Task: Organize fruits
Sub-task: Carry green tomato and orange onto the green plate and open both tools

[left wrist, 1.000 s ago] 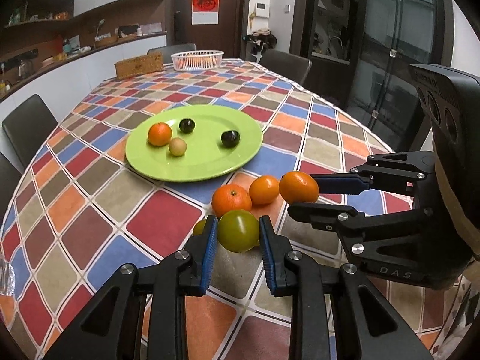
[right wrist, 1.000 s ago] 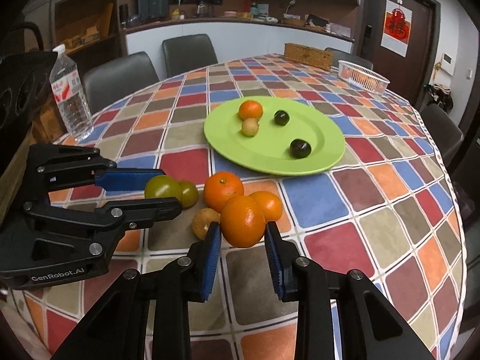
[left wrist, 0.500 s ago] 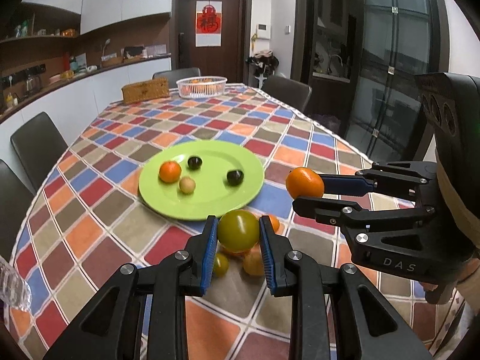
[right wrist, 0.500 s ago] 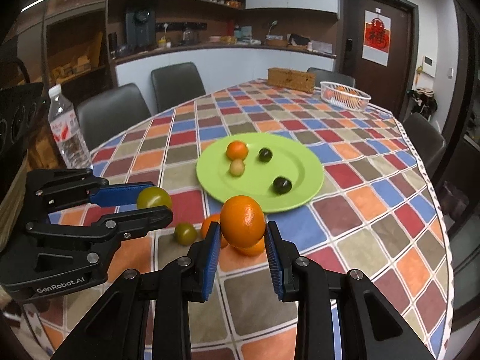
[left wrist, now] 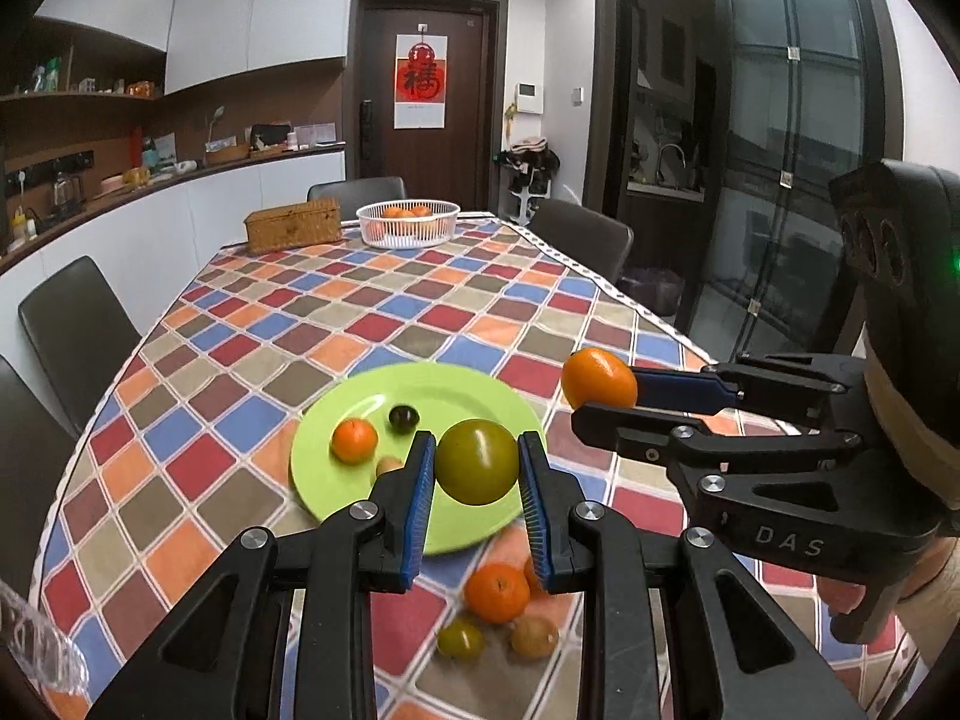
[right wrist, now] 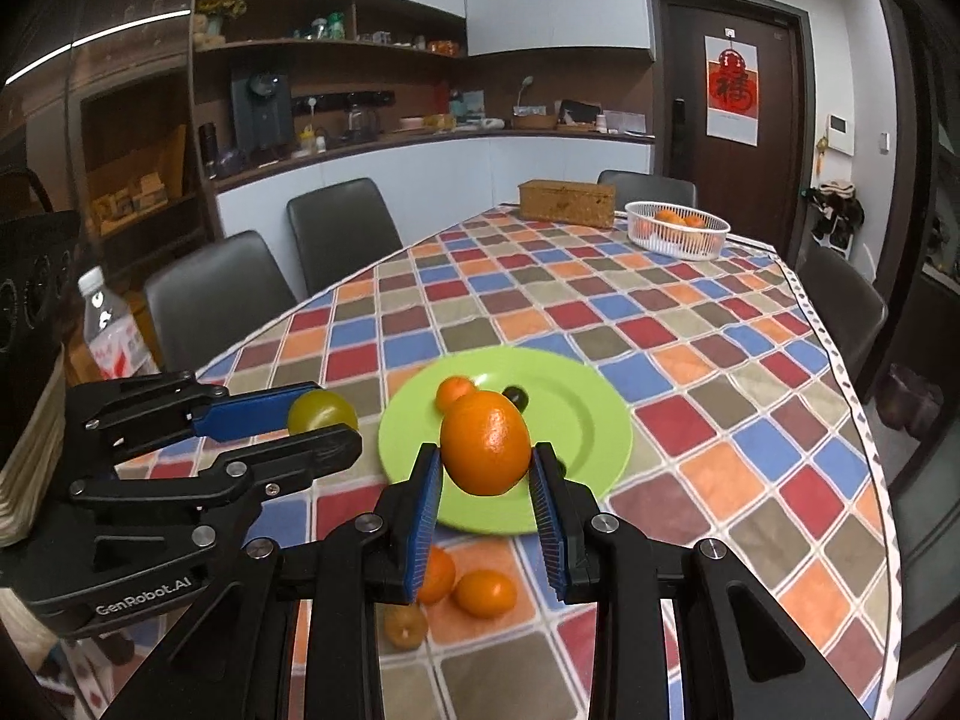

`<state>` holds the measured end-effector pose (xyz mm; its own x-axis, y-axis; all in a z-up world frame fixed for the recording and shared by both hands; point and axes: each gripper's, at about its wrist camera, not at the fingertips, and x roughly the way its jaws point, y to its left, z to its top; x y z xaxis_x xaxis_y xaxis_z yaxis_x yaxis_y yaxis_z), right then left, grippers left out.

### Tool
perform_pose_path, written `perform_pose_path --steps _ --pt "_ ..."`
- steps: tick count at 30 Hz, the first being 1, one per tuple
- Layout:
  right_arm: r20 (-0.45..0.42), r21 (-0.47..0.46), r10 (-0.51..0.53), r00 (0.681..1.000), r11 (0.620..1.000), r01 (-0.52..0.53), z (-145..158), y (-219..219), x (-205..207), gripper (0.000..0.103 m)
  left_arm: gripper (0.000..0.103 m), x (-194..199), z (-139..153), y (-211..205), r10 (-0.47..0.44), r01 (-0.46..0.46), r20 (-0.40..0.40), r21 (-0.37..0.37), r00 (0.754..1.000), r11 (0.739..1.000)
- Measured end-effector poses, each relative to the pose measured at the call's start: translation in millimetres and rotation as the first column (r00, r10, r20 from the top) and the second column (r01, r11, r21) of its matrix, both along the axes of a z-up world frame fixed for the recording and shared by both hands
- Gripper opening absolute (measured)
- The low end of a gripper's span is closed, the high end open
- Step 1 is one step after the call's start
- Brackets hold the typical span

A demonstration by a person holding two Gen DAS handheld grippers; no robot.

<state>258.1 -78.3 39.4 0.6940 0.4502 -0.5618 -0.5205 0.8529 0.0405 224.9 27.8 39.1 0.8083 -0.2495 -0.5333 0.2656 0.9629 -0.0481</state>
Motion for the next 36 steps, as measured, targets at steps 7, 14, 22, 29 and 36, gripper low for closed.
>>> perform_pose_path --steps 7,14,22,29,36 --pt "-0.036 0.001 -0.016 0.999 1.000 0.017 3.3 2.7 37.1 0.031 0.028 36.5 0.6 8.7 0.011 -0.012 -0.043 -0.023 0.999 1.000" --pt "-0.102 -0.016 -0.025 0.995 1.000 0.023 -3.5 9.9 74.0 0.031 0.028 72.6 -7.9 17.7 0.029 -0.032 -0.096 -0.033 0.995 0.999" --pt "-0.178 -0.050 -0.058 0.982 0.997 0.050 -22.3 16.4 116.1 0.031 0.027 116.5 -32.8 28.5 0.035 -0.051 -0.211 -0.070 0.977 0.996" --pt "-0.258 -0.080 -0.087 0.962 0.994 0.068 -47.8 21.9 149.2 0.031 0.027 144.3 -55.5 33.2 0.047 -0.070 -0.278 -0.075 0.960 0.995" --pt "-0.319 -0.110 -0.104 0.942 0.991 0.072 -69.2 26.0 171.0 0.031 0.027 162.0 -69.7 30.9 0.055 -0.073 -0.310 -0.046 0.949 0.996"
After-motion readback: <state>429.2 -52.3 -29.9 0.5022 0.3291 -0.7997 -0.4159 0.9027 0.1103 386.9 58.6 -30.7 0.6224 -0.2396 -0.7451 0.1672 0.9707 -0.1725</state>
